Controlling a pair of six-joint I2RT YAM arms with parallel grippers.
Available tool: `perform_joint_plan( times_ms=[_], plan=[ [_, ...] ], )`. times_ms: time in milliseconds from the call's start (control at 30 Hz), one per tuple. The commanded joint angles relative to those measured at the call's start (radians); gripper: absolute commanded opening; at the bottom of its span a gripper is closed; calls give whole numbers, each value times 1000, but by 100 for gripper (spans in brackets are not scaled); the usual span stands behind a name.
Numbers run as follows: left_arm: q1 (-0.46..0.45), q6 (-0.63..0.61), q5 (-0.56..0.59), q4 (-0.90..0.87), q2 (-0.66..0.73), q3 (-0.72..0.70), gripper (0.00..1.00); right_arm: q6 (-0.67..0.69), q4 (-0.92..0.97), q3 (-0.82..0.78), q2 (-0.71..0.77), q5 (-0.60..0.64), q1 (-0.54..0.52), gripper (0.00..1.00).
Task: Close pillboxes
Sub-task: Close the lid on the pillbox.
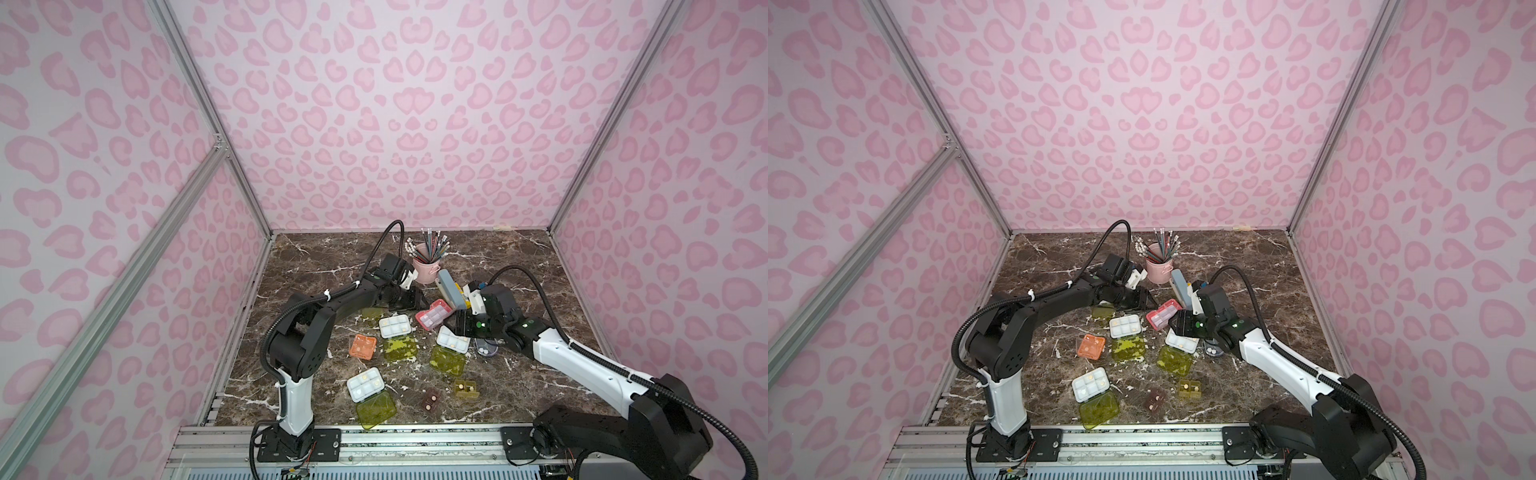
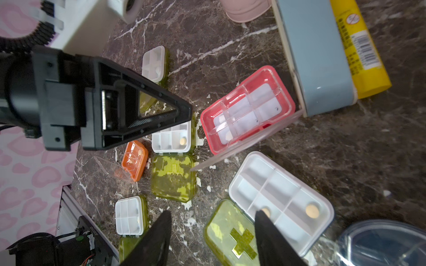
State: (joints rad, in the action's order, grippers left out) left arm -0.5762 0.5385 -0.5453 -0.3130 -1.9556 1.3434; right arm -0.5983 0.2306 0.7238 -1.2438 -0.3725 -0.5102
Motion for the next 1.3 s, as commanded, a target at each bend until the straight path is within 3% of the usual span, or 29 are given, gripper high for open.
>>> perform_joint_plan(
  times_ms=[0, 633, 1267],
  plan=[
    [13, -18, -4, 17, -30, 28, 43, 4, -35, 5, -20, -16, -1, 58],
    [18, -19, -47, 10, -171, 139, 38, 25, -56, 88, -152, -35, 6, 56],
    [13, 5, -99, 45, -201, 138, 36, 26, -109, 134, -268, -58, 6, 55]
  ],
)
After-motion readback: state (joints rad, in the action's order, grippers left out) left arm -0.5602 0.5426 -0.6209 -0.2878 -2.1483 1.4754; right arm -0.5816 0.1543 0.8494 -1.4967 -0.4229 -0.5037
